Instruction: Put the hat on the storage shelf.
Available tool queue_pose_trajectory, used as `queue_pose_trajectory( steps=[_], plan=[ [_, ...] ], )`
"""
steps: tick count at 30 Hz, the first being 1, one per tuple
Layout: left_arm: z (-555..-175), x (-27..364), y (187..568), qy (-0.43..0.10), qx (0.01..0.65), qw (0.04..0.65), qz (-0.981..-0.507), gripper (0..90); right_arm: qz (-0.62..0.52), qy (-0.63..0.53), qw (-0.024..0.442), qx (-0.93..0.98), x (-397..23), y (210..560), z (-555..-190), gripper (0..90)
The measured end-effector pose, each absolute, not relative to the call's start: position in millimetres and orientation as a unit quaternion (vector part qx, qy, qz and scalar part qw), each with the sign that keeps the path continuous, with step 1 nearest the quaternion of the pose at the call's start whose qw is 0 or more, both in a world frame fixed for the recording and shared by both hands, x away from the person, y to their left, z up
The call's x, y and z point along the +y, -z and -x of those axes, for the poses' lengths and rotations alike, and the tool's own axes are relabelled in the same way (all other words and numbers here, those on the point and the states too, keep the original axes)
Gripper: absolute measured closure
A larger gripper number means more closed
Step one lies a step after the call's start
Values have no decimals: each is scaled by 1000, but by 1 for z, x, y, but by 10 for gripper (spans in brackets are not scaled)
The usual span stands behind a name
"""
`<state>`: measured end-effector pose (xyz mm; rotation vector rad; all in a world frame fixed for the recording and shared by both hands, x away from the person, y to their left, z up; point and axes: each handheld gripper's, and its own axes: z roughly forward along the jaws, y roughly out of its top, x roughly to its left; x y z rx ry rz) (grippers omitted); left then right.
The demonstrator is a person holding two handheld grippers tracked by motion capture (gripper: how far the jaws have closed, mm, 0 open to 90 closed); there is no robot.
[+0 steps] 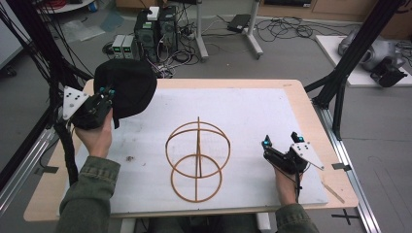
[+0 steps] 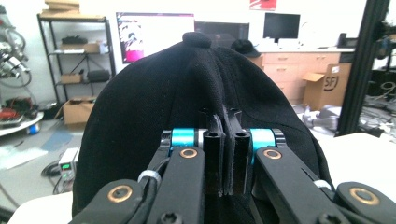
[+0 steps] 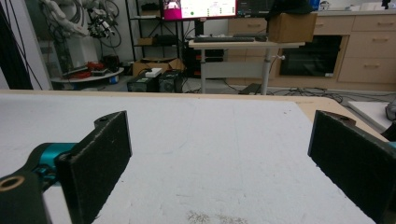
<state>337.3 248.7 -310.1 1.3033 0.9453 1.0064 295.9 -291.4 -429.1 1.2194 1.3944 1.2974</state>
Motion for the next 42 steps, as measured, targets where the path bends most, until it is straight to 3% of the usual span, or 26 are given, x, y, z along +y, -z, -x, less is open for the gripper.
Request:
queue_pose_trajectory(
  steps=[24,42],
  plan=[
    [-302,222,282,-380,274,675,-570,877,-480,-526,417,565,-284,428,-295,52],
    [-283,212,259,-285,158,749,-577,876,-480,-532,412,563,-286,427,-295,52]
  ],
)
